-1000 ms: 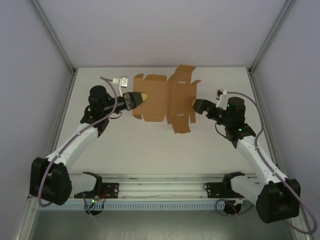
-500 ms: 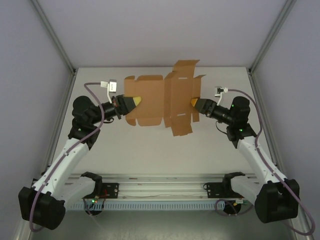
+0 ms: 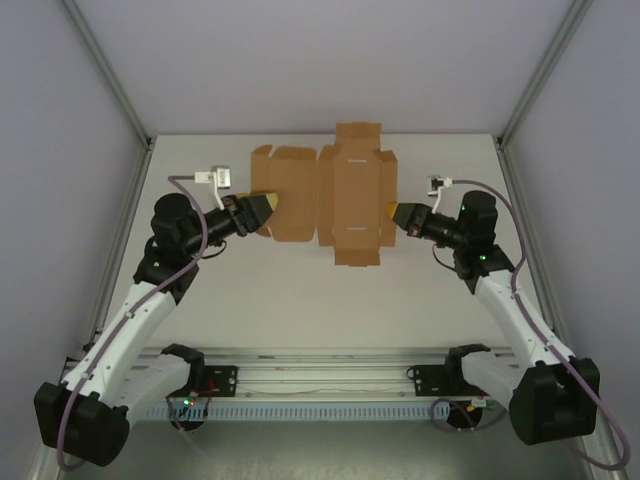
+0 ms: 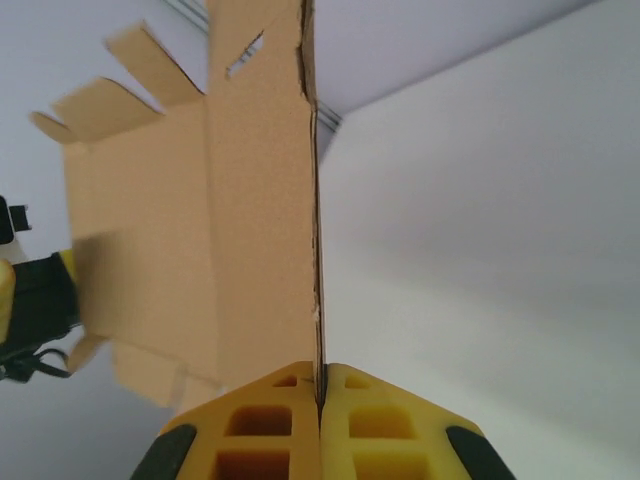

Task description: Assemble paper box

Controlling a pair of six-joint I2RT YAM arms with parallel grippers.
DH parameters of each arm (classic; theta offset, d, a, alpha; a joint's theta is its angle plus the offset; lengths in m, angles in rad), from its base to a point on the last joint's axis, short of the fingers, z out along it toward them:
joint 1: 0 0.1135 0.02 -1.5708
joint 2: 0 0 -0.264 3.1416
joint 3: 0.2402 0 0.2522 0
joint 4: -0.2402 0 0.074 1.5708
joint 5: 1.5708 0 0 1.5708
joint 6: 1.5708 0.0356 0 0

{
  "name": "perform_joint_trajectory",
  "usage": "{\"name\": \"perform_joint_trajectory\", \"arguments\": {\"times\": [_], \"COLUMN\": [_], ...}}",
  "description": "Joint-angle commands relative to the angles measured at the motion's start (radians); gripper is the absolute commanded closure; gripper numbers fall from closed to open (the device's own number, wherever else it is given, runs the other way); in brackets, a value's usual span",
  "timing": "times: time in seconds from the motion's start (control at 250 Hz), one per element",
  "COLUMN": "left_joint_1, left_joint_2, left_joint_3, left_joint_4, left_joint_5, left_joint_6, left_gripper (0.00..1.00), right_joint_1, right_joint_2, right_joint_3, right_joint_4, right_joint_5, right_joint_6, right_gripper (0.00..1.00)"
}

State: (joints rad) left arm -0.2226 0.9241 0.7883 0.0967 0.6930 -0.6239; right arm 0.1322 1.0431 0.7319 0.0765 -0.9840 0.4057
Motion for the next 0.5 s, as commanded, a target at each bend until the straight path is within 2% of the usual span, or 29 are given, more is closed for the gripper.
{"name": "perform_joint_trajectory", "arguments": {"times": [0.0,0.076,0.172,0.256,0.364,0.496], "left_joint_1": [0.0,0.002,0.001,0.002,0.0,-0.002], "left_joint_2": [-0.014,0.015,0.066,0.104,0.139,0.2], "left_joint_3": [-0.025,-0.017,-0.013,-0.018,-0.021,0.01], "left_joint_4": [-0.291,-0.388,-0.419,-0.392,-0.321,-0.252], "left_joint_5": [-0.405,-0.53,-0.541,-0.473,-0.345,-0.205], "left_joint_6": [0.096,0.11,0.118,0.127,0.128,0.115], "left_gripper": [0.0,0.0,0.0,0.0,0.0,0.0], "right_joint_1": [0.048,0.104,0.139,0.145,0.168,0.255], "right_joint_2": [0.067,0.136,0.244,0.34,0.442,0.51], "right_joint_3": [0.051,0.058,0.081,0.131,0.229,0.288], "right_joint_4": [-0.227,-0.288,-0.316,-0.358,-0.448,-0.513], "right_joint_5": [0.051,0.132,0.24,0.315,0.443,0.589], "right_joint_6": [-0.207,-0.301,-0.369,-0.438,-0.604,-0.975], "right_gripper": [1.0,1.0,1.0,1.0,1.0,1.0]}}
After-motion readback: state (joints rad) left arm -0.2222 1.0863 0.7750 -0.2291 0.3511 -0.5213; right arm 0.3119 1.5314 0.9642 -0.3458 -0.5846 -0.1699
